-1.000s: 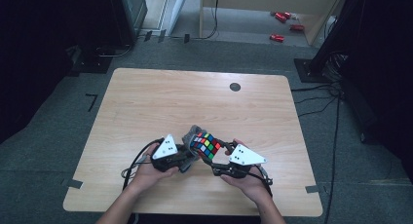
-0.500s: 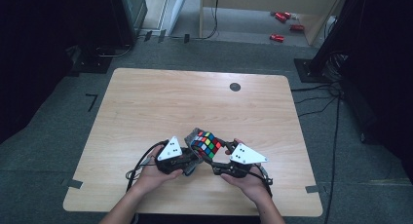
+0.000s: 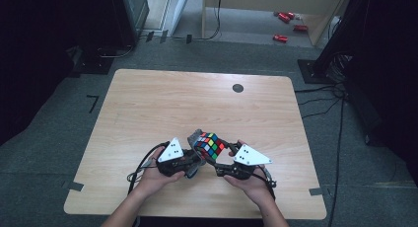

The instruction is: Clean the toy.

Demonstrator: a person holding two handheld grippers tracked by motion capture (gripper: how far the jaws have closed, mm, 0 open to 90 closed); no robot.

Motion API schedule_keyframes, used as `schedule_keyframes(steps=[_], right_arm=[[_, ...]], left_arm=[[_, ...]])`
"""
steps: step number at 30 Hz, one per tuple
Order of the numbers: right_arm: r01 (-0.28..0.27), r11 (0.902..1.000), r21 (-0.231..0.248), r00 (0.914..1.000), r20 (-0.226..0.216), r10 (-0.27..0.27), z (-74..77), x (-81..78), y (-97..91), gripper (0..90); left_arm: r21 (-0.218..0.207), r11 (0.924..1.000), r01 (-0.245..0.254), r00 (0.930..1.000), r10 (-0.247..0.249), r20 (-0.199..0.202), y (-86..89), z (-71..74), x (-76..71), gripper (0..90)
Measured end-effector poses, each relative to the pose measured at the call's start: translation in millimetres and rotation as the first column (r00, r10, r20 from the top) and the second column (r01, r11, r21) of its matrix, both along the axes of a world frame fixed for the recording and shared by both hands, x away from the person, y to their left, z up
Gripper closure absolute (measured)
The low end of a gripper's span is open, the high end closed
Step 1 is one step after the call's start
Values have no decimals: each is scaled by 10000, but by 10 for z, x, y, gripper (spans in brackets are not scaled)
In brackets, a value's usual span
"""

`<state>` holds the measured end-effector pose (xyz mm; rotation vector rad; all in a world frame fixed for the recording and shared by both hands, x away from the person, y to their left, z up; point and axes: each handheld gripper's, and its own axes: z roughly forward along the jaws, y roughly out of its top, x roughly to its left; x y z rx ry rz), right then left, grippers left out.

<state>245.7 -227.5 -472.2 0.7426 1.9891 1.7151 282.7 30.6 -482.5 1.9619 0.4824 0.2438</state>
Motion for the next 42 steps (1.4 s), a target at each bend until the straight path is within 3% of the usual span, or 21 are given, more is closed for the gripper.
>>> schedule_keyframes(steps=[3, 5, 9, 13, 16, 20, 24, 27, 29, 34, 36, 39, 42], right_arm=[[49, 10000, -70, 10000, -53, -50, -10, 9, -5, 344], [-28, 9998, -210, 10000, -65, 27, -19, 2, 22, 344], [-148, 9993, -345, 9999, 44, 150, -6, -24, 78, 343], [50, 9998, -175, 10000, -17, -50, 12, -7, 31, 344], [230, 9992, -312, 9997, -5, -231, -7, 3, 2, 344], [-2, 9975, -707, 10000, 7, 2, -31, -10, 61, 344], [-117, 9976, -685, 9999, 105, 124, -2, -26, 111, 344], [33, 9987, -508, 9999, 121, -26, 16, -18, 81, 344], [119, 9991, -397, 9999, 114, -115, 10, -7, 47, 344], [188, 9957, -904, 9996, 217, -169, -14, -9, 55, 344], [90, 9960, -892, 9997, 222, -70, -14, -20, 90, 344], [-80, 9964, -849, 9996, 261, 102, 1, -30, 125, 344], [30, 9978, -660, 9998, 204, -16, 11, -23, 102, 344]], left_arm=[[-360, 9988, -340, 9994, 335, -127, 65, 18, 38, 743], [-378, 9981, -486, 9986, 479, -204, 68, 13, 46, 744], [-93, 9999, -135, 9993, 132, -355, -6, -30, 4, 748], [278, 9996, 108, 9999, -106, -82, -86, -45, -43, 746], [130, 9998, -167, 9997, 169, -164, -28, -26, -3, 743], [-264, 9978, -602, 9975, 591, -395, 61, -7, 49, 744], [-11, 9999, -138, 9988, 137, -467, -8, -37, 7, 747], [305, 9995, 14, 9999, -10, -118, -62, -37, -37, 745], [144, 9999, -49, 9998, 51, -187, -32, -11, -19, 743], [-572, 9951, -801, 9964, 783, -338, 136, 49, 61, 742], [-654, 9946, -806, 9962, 781, -394, 147, 51, 65, 746], [-334, 9984, -467, 9977, 450, -508, 71, 7, 34, 747], [105, 9999, -119, 9996, 122, -264, -21, -20, -21, 746]])
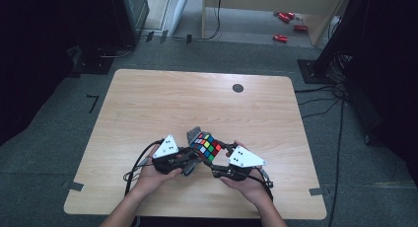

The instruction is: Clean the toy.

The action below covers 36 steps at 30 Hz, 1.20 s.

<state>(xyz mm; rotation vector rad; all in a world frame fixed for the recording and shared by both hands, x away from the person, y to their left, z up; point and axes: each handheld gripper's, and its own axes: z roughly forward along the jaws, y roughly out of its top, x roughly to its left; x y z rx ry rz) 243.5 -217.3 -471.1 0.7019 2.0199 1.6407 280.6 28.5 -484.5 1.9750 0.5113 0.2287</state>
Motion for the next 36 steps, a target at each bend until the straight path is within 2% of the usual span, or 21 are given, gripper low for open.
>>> schedule_keyframes(steps=[3, 6, 10, 14, 17, 20, 25, 27, 31, 33, 36], right_arm=[[248, 9997, -7, 9997, -15, -248, -5, 16, -51, 344], [486, 9986, -217, 9988, -61, -487, -40, 35, -78, 344], [308, 9995, -102, 9995, -31, -308, -13, 18, -56, 344], [21, 9999, 105, 10000, -25, -21, 26, -7, -26, 344], [383, 9993, -52, 9993, -55, -383, 17, 19, -48, 344], [632, 9978, -177, 9980, -86, -633, 6, 37, -84, 344], [960, 9954, -59, 9954, -54, -960, 51, 43, -137, 344], [1041, 9946, -15, 9946, -42, -1041, 64, 46, -160, 344], [1213, 9925, 125, 9926, -114, -1211, 83, 61, -194, 344], [1274, 9917, 192, 9917, -211, -1270, 97, 62, -198, 344], [1298, 9910, 324, 9911, -335, -1287, 118, 61, -177, 344]], left_arm=[[-44, 10000, 25, 10000, -25, 77, 8, 17, 1, 737], [-468, 9988, -107, 9999, 104, -79, 78, 55, 33, 735], [-586, 9982, -140, 9995, 123, -291, 80, 40, 47, 738], [-107, 9996, 251, 9997, -251, 2, -4, 11, -3, 748], [25, 9998, 222, 9997, -222, 64, -13, 7, -4, 732], [423, 9990, 156, 9993, -171, 347, -16, -6, -2, 713], [589, 9983, -6, 9995, -13, 317, 2, -1, 25, 601], [469, 9989, -29, 9997, 16, 263, 34, 25, 36, 523], [285, 9991, -327, 9986, 315, 421, 120, 88, 68, 391], [267, 9979, -595, 9966, 579, 585, 157, 106, 79, 326], [333, 9958, -854, 9903, 811, 1125, 138, 113, 49, 254]])
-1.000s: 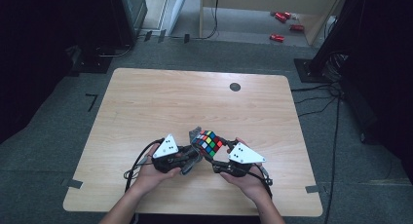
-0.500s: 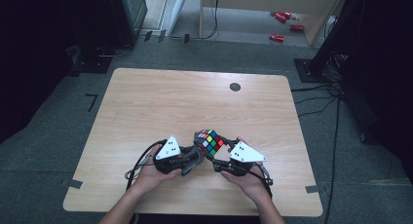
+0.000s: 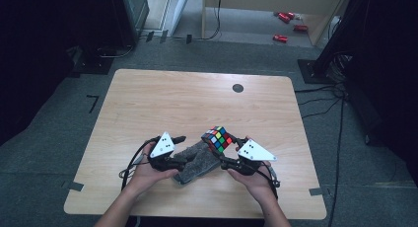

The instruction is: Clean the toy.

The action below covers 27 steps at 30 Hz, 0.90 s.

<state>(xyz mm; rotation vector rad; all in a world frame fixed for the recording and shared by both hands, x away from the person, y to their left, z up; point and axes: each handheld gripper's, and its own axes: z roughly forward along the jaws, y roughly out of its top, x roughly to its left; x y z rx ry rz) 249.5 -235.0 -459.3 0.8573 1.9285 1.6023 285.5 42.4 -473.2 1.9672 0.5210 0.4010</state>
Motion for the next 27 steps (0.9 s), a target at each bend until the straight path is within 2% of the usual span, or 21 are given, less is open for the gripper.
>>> schedule_keyframes(steps=[3, 6, 9, 11, 14, 17, 19, 22, 24, 26, 27], right_arm=[[-70, 9999, 97, 9998, -181, 71, 20, -19, 60, 343], [-251, 9996, 98, 9994, -237, 253, 36, -45, 133, 343], [-362, 9990, 276, 9981, -481, 375, 58, -64, 192, 343], [-429, 9983, 401, 9961, -751, 458, 66, -71, 223, 343], [-453, 9977, 513, 9925, -1112, 508, 64, -71, 257, 343], [-442, 9971, 624, 9875, -1482, 531, 58, -72, 289, 343], [-484, 9963, 713, 9827, -1752, 602, 56, -75, 312, 343], [-462, 9956, 818, 9748, -2139, 629, 54, -74, 347, 343], [-332, 9937, 1070, 9676, -2454, 587, 56, -61, 343, 342], [-283, 9896, 1414, 9562, -2846, 680, 49, -38, 325, 340], [-259, 9865, 1614, 9507, -3010, 743, 38, -23, 316, 335]], left_arm=[[319, 9994, 138, 9974, -160, 703, -85, -11, -69, 203], [648, 9977, 206, 9924, -283, 1198, -163, -40, -119, 183], [828, 9965, 132, 9862, -266, 1631, -203, -61, -148, 164], [658, 9977, 140, 9770, -276, 2115, -209, -58, -174, 162], [400, 9989, 262, 9584, -364, 2830, -218, -42, -220, 164], [238, 9990, 374, 9409, -432, 3359, -231, -48, -251, 174], [280, 9988, 411, 9296, -485, 3654, -241, -61, -270, 184], [223, 9990, 381, 9085, -439, 4156, -241, -71, -300, 290], [282, 9989, 372, 9034, -457, 4263, -234, -73, -304, 310], [318, 9987, 405, 8950, -504, 4432, -235, -81, -315, 326], [382, 9983, 434, 8943, -558, 4440, -241, -84, -322, 344]])
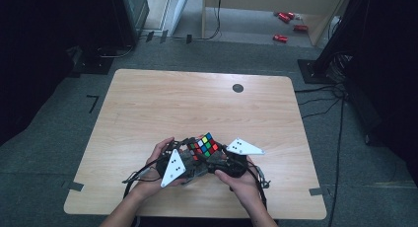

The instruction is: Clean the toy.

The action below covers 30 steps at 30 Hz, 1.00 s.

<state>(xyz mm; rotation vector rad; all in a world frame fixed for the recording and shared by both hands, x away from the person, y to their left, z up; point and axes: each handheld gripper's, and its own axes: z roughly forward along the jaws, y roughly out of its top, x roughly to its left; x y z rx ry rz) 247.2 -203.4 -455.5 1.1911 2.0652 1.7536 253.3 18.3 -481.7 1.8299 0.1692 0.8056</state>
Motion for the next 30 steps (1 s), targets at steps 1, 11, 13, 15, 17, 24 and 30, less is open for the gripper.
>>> schedule_keyframes(steps=[1, 11, 13, 15, 17, 24, 30], right_arm=[[-29, 9999, 142, 9998, -200, 32, -8, 12, -11, 330], [523, 9928, 1076, 9985, 99, -537, -7, 66, -193, 218], [687, 9954, 672, 9976, 12, -689, -62, 82, -193, 208], [816, 9965, 186, 9967, -20, -816, -124, 88, -164, 219], [891, 9950, -449, 9960, 39, -890, -173, 88, -113, 226], [1017, 9708, -2173, 9948, 121, -1014, -322, 91, 134, 154], [940, 9238, -3712, 9946, -55, -1034, -502, 124, 339, 134]], left_arm=[[58, 10000, -9, 10000, 9, -1, -1, -2, 0, 346], [-567, 9921, -1116, 9876, 1043, -1177, 287, 44, 210, 350], [-879, 9867, -1366, 9801, 1218, -1565, 379, 72, 259, 350], [-1166, 9810, -1550, 9694, 1283, -2094, 457, 104, 294, 350], [-1403, 9761, -1659, 9606, 1278, -2467, 498, 126, 313, 350], [-1571, 9732, -1679, 9361, 1074, -3349, 538, 151, 341, 350], [-1668, 9720, -1657, 9245, 943, -3693, 565, 168, 345, 350]])
